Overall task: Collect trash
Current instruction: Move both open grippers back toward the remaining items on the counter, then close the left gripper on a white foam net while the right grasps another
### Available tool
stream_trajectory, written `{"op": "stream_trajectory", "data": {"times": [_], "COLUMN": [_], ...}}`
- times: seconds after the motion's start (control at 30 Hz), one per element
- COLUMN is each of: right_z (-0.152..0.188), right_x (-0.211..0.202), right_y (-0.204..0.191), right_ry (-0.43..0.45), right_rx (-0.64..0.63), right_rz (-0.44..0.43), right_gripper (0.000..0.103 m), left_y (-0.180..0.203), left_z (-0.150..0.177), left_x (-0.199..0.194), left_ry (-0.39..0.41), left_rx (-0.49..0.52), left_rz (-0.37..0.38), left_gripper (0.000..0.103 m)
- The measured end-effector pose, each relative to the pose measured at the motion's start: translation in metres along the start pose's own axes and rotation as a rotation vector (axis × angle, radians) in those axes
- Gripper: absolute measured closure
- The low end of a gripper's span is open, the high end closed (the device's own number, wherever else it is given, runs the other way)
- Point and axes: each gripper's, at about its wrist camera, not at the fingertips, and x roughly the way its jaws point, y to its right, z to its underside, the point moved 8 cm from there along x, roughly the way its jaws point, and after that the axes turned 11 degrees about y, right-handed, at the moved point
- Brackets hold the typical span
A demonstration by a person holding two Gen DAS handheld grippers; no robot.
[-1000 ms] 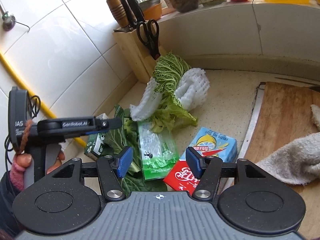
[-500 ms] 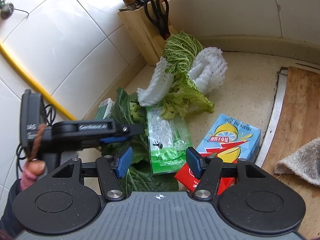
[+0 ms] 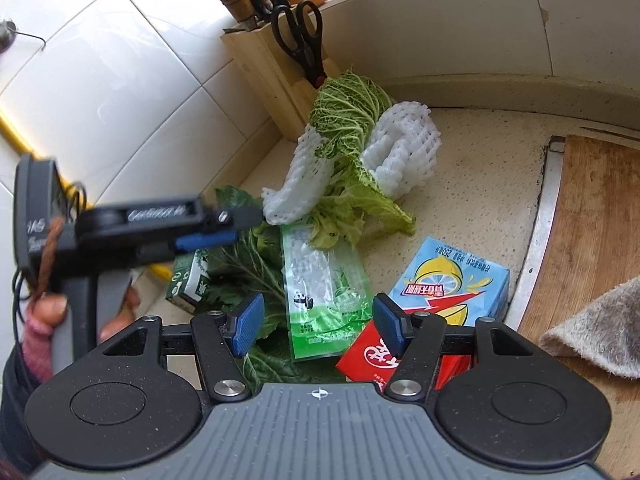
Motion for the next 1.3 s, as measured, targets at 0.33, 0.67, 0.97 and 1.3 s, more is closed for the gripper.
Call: {"op": "stream_trajectory", "data": {"times": [0.33, 0.67, 0.97, 1.3], "right_z": [-0.013, -0.07, -0.087, -0.088], "right_x": [-0.005, 0.018, 0.098, 0.087], "right_y": [0.009, 0.052, 0.095, 0.097], "right_ry": [0.031, 0.116, 0.044, 0.064], "right_rx": [-0.006, 0.031, 0.233, 0.254], "right_rz": [0.033, 0.106, 0.081, 0.057], "right_gripper": [0.033, 0.036, 0.055, 0.08], "left_y": [0.026, 0.025, 0.011, 0.004], "left_z": [-0.018, -0.02, -0.029, -0.04], "left_x": [0.062, 0.087, 0.076, 0.061], "left_ry": [0.007, -0.029, -0.033, -0.019], "left_rx": [0.305, 0.372, 0.29, 0.156], "left_rz": [-0.063, -0.053, -0.021, 0.026], "left_gripper": [0.059, 0.085, 0.092, 0.092]}}
